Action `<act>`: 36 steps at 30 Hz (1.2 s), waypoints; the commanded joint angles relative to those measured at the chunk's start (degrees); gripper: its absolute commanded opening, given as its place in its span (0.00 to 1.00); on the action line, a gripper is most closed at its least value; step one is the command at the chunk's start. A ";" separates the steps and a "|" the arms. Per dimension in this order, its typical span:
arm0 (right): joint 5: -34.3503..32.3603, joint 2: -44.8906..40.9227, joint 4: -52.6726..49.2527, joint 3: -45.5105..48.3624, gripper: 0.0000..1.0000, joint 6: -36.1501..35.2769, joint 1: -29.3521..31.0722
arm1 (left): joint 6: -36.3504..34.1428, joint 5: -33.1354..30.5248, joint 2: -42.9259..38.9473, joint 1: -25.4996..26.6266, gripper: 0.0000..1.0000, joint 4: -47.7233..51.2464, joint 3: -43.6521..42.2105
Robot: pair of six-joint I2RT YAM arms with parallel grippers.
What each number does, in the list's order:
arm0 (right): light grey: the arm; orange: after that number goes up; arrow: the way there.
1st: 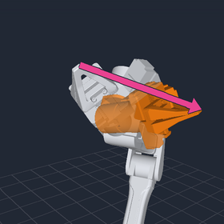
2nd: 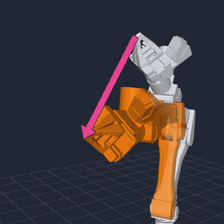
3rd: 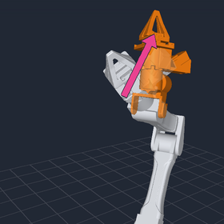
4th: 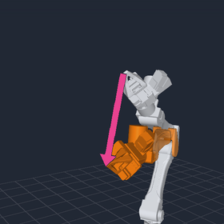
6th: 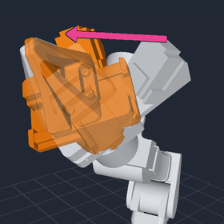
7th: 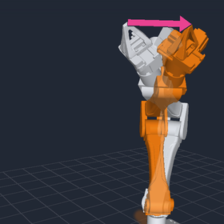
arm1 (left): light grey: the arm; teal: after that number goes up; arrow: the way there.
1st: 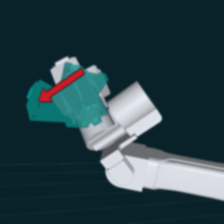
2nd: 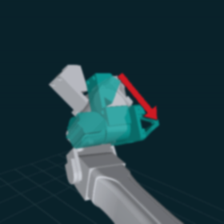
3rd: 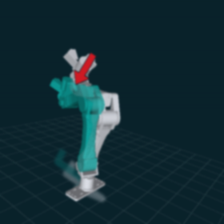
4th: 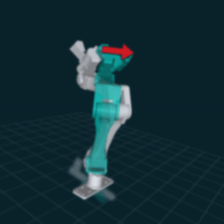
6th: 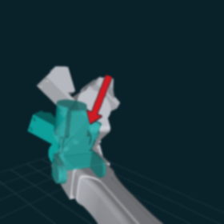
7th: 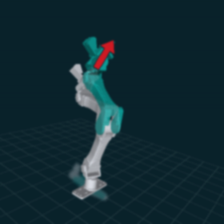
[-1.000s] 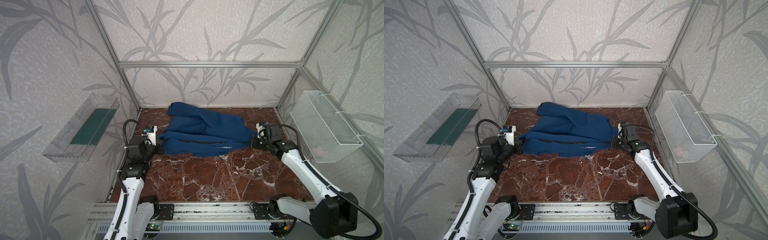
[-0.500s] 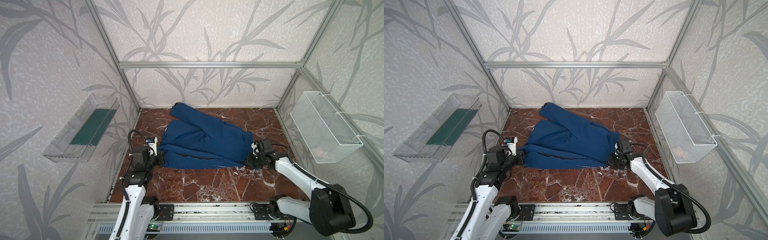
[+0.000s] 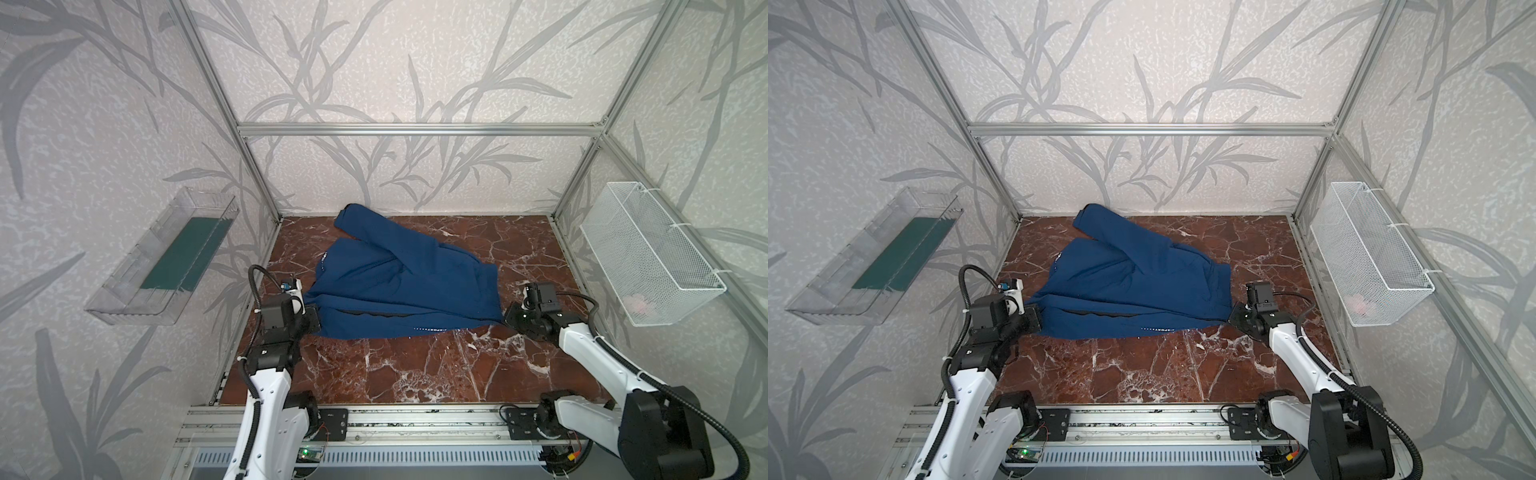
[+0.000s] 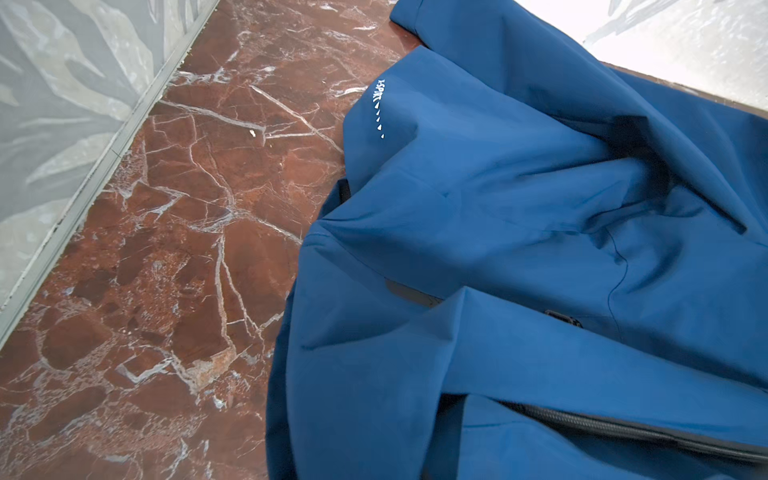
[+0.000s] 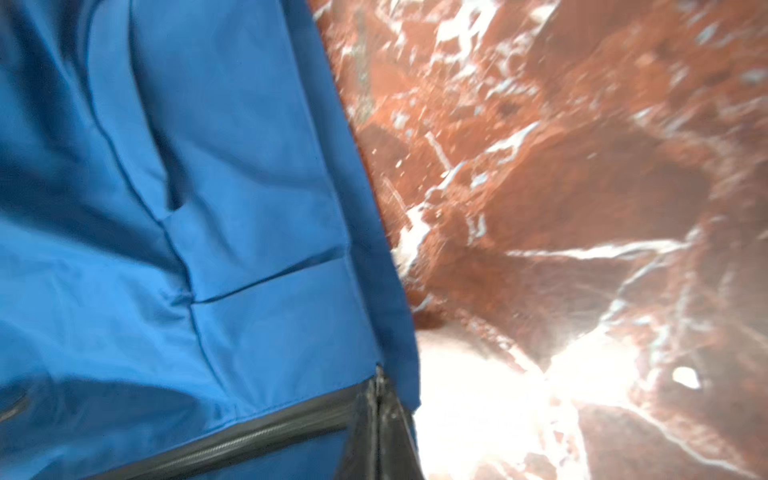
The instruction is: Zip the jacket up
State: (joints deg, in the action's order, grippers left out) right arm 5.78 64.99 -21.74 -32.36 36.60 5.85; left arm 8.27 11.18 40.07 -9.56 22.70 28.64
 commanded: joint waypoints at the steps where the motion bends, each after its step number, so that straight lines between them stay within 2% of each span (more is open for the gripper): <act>1: -8.06 -0.96 -2.53 -0.69 0.00 -0.64 -1.54 | 1.72 -3.03 -0.06 -1.43 0.00 -2.32 1.16; 10: -12.50 -4.89 -6.63 2.10 0.00 5.96 -1.54 | 2.38 -0.67 -4.24 -1.42 0.00 -1.36 -1.23; 11: -11.94 -5.55 -7.05 2.28 0.00 5.94 -1.54 | 2.39 -0.67 -4.59 -1.43 0.05 -1.25 -1.22; 12: -10.91 -6.38 -8.15 2.39 0.00 5.95 -1.54 | 2.37 -0.74 -5.08 -1.43 0.15 -1.19 -1.22; 13: -9.56 -7.20 -8.66 2.91 0.00 6.17 -1.54 | 2.06 -0.86 -5.57 -1.42 0.32 -1.10 -1.22; 14: -8.62 -7.78 -8.19 3.87 0.05 6.57 -1.52 | 2.29 -1.13 -6.21 -1.42 0.45 -1.36 -1.37; 15: -8.25 -8.41 -7.54 4.80 0.18 6.72 -1.54 | 3.17 -2.79 -7.11 -1.42 0.54 -1.42 -1.33; 16: -8.65 -9.22 -7.61 5.23 0.35 6.73 -1.47 | 4.13 -4.92 -7.97 -1.42 0.69 -1.13 -0.99; 18: -11.07 -11.29 -9.51 4.80 0.72 7.07 -1.54 | 2.84 -7.02 -9.68 -1.42 0.84 -0.04 0.16; 19: -12.33 -12.60 -10.51 4.13 0.79 6.96 -1.54 | 2.29 -7.46 -10.54 -1.42 0.86 0.64 0.98; 20: -13.19 -13.94 -11.00 3.55 0.81 6.66 -1.54 | 1.66 -7.40 -10.88 -1.43 0.86 1.22 1.74; 23: -15.56 -17.58 -13.16 1.23 0.84 5.93 -1.54 | 1.59 -4.95 -10.18 -1.38 0.84 4.06 4.78; 25: -15.38 -19.29 -14.31 -0.40 0.85 5.39 -1.54 | 1.81 1.00 -9.33 -1.28 0.81 4.89 5.98; 28: -13.84 -20.33 -14.83 -2.17 0.87 4.35 -1.37 | 8.25 5.94 -10.33 0.18 0.78 1.41 4.45; 30: -13.21 -20.69 -14.45 -2.65 0.89 3.47 -1.27 | 9.30 5.74 -12.25 2.44 0.78 -1.58 2.62; 31: -12.89 -20.69 -13.35 -2.71 0.96 2.20 -1.21 | 8.99 4.31 -13.24 3.77 0.80 -2.88 1.70; 32: -12.44 -20.42 -12.22 -2.71 0.99 0.48 -1.19 | 8.24 2.92 -13.93 4.82 0.85 -3.66 1.15; 34: -13.47 -18.67 -9.14 -3.14 0.99 -4.86 -1.15 | 5.71 -0.17 -14.68 6.69 0.99 -5.13 0.48; 36: -14.98 -15.60 -5.20 -3.70 0.99 -10.36 -1.10 | 4.57 -1.68 -14.09 7.01 0.99 -9.20 -0.43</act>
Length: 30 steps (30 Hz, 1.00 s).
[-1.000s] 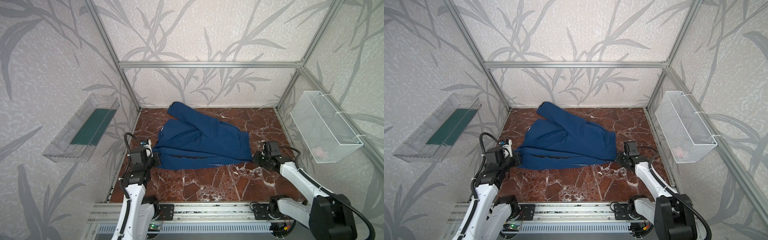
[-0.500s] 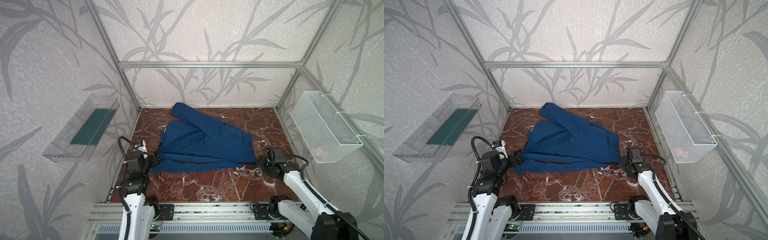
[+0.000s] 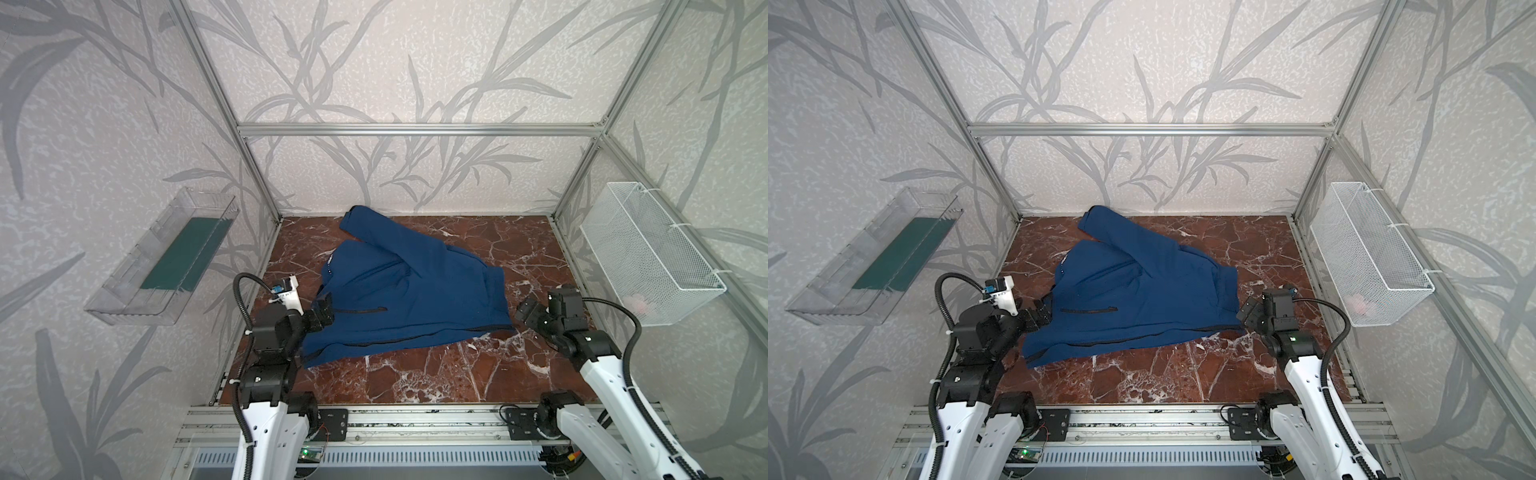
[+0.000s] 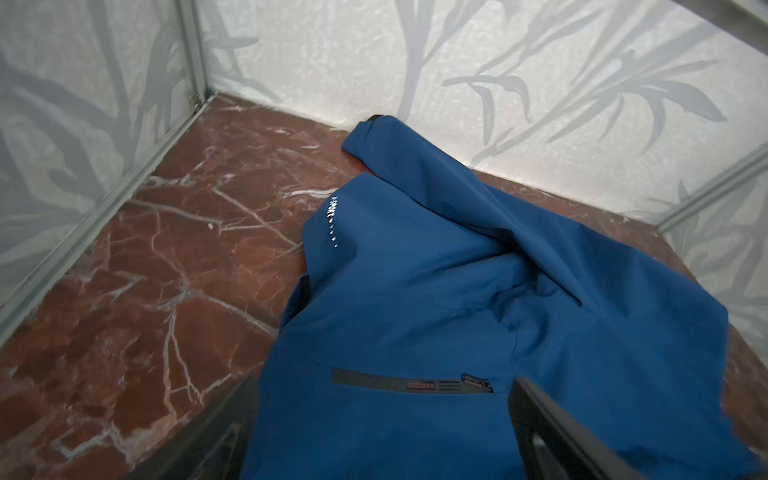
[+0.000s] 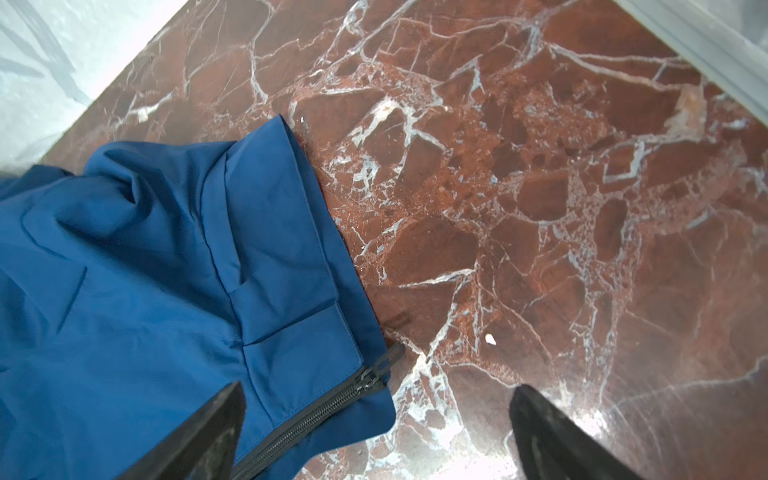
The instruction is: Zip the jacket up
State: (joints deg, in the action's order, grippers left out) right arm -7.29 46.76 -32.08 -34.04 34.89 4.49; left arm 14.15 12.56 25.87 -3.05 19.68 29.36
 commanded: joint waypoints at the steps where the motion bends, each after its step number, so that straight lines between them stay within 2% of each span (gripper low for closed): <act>1: -1.19 4.72 8.03 -2.00 0.99 -11.38 0.25 | -1.45 -3.18 1.39 0.50 0.99 -8.90 -1.57; 4: 5.23 10.51 12.03 -4.85 0.99 -12.21 0.32 | 0.59 0.72 7.52 0.62 0.99 -13.13 -0.08; 6: 9.38 14.18 10.82 -7.84 0.99 -10.04 1.95 | 1.29 3.60 11.92 2.01 0.99 -12.29 2.08; 7: 8.68 16.31 8.44 -9.87 0.99 -8.19 4.14 | 1.12 3.20 13.26 3.98 0.99 -11.07 2.93; 11: 6.45 21.67 1.70 -14.16 0.96 -3.63 15.59 | 1.84 -2.75 13.85 15.03 0.93 -6.61 2.98; 13: 6.93 23.22 0.73 -14.56 0.92 -1.54 21.68 | 4.28 -5.73 13.86 20.73 0.86 -2.00 3.04; 16: 9.28 24.79 0.83 -13.57 0.82 1.08 27.17 | 9.31 -10.97 12.46 28.24 0.80 4.38 2.28; 21: 12.61 26.59 2.41 -9.81 0.76 3.90 29.65 | 16.35 -16.88 9.46 36.66 0.75 6.22 -1.40; 25: 14.14 27.36 1.78 -8.43 0.74 4.26 30.43 | 20.64 -17.39 9.42 39.27 0.75 3.11 -4.01; 30: 14.44 27.88 3.97 -4.75 0.74 4.71 30.77 | 22.64 -18.77 9.73 41.60 0.76 4.14 -5.21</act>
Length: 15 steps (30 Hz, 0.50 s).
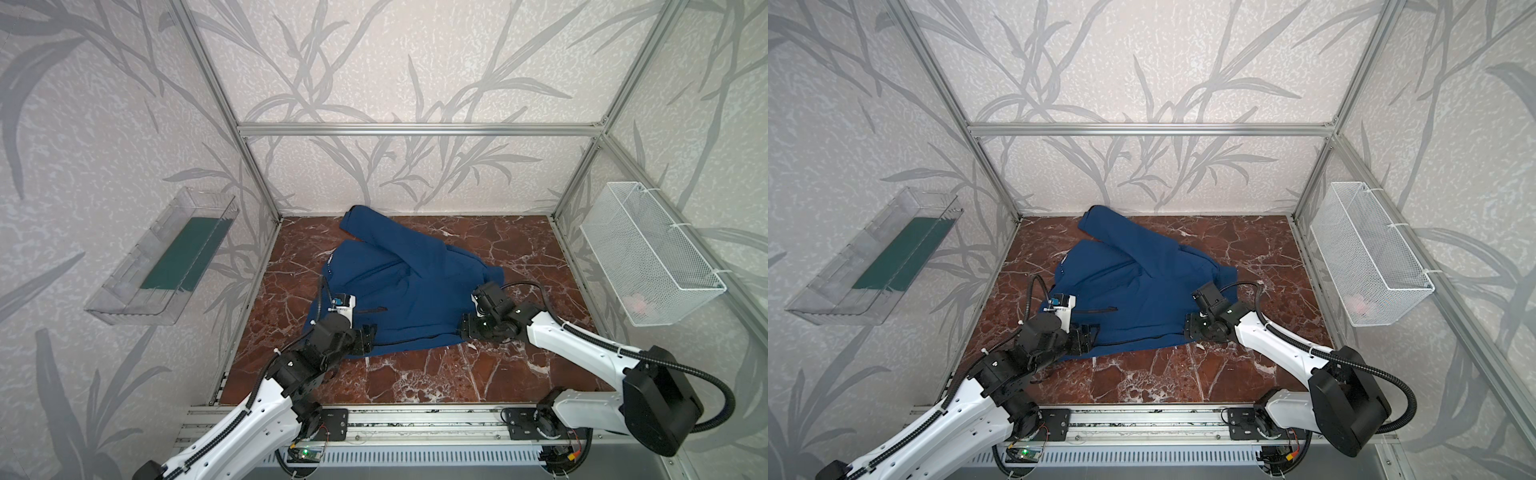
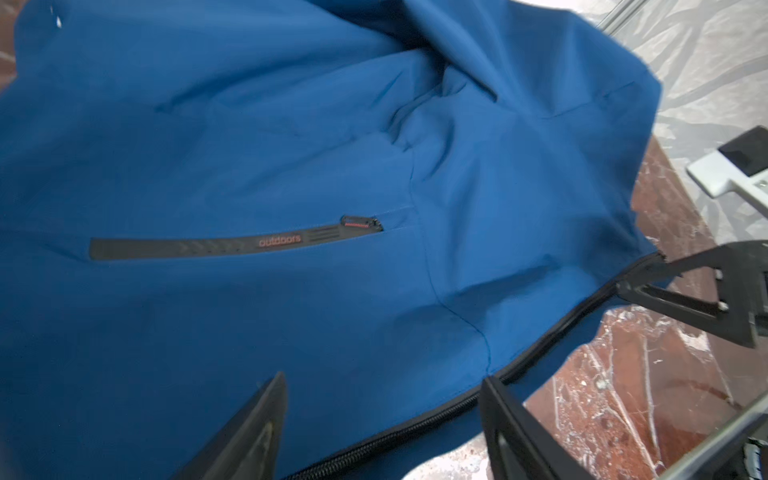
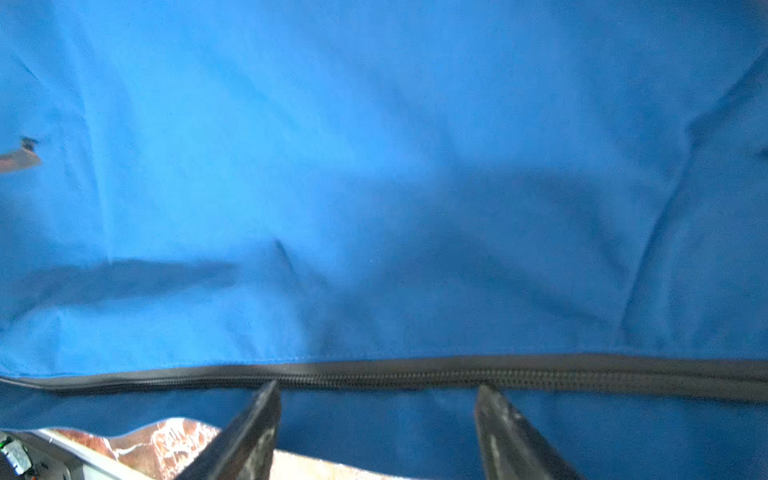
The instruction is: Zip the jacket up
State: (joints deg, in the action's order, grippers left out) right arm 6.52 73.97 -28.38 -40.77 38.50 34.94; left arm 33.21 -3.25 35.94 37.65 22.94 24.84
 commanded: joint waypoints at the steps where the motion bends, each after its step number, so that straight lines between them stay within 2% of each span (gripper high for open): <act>1: 0.24 1.49 0.90 2.38 0.74 1.01 0.32 | 3.90 -2.92 -0.43 1.07 0.76 0.70 -1.00; 5: 0.40 6.05 1.65 2.07 0.69 -0.42 0.23 | 5.16 -3.25 -0.44 1.73 0.76 1.21 -1.63; 9: -0.85 9.45 4.44 3.06 0.70 -0.97 0.28 | 6.87 -3.57 -0.67 2.72 0.76 1.65 -3.22; 15: -3.28 11.41 1.60 1.12 0.73 -3.82 0.13 | 10.11 -3.96 -0.26 4.14 0.76 -2.11 -6.72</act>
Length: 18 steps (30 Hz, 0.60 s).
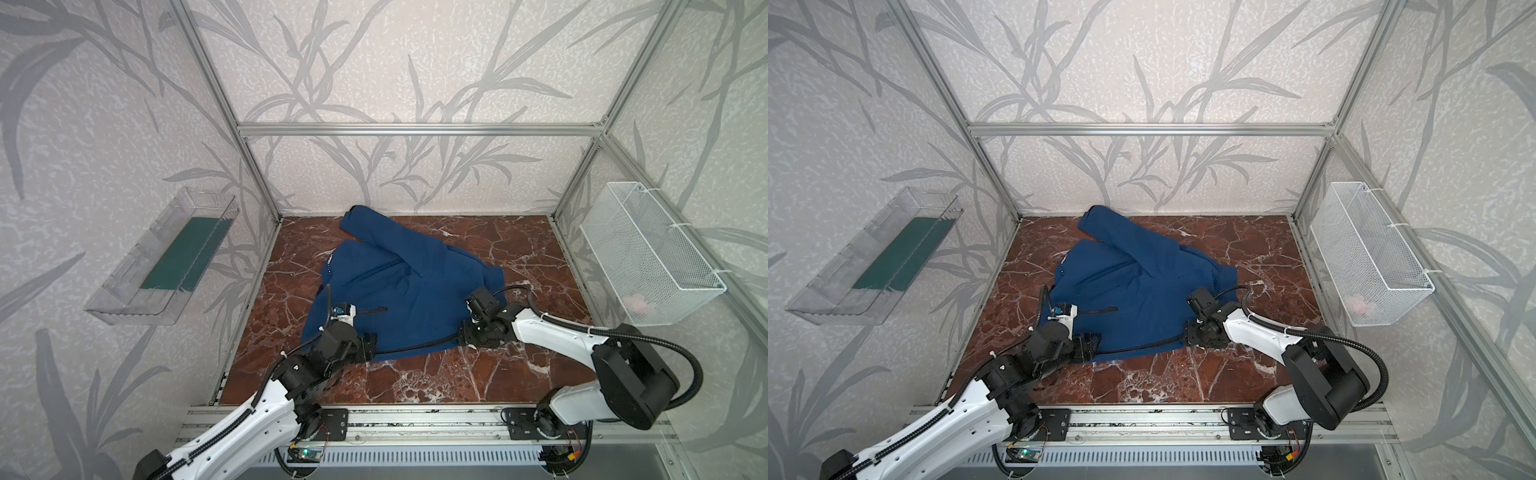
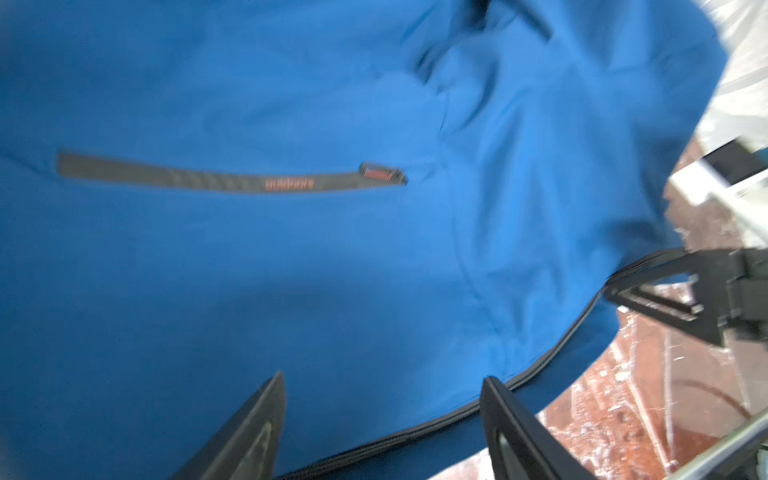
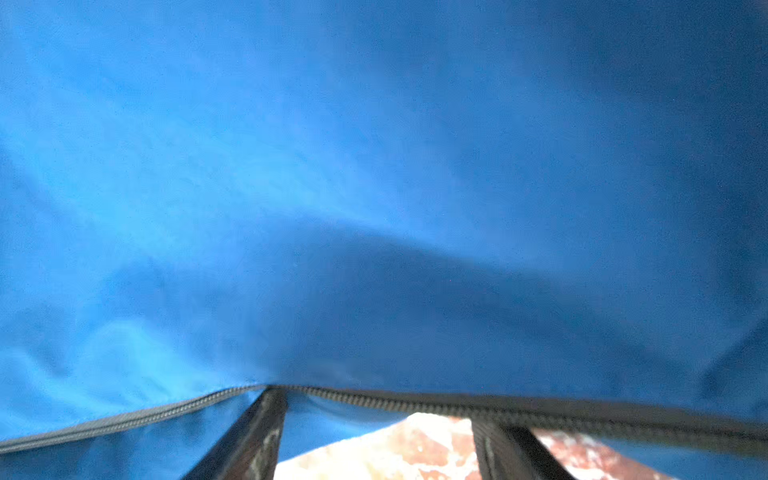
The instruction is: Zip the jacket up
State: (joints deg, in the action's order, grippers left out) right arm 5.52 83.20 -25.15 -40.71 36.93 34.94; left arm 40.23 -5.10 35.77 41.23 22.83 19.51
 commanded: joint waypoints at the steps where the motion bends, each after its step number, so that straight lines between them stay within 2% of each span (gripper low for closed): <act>1: -2.99 1.37 -2.32 1.27 0.74 -2.53 0.13 | 3.78 -2.18 0.16 0.61 0.76 -2.98 -2.28; 5: -5.50 -4.29 -4.59 3.11 0.76 -3.16 0.13 | 6.18 -1.54 0.76 1.28 0.77 -4.24 -4.13; 10: -4.28 -7.56 -5.66 3.05 0.79 -3.62 0.15 | 8.01 -1.57 0.15 3.29 0.77 -1.94 -4.80; 18: -8.17 -13.53 -8.65 -0.25 0.88 -5.54 -1.26 | 13.70 -5.91 1.18 11.51 0.78 2.44 -2.85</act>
State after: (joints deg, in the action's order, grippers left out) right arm 0.05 73.12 -31.53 -38.70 32.93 34.52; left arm 49.98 -7.55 36.32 50.61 22.52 15.51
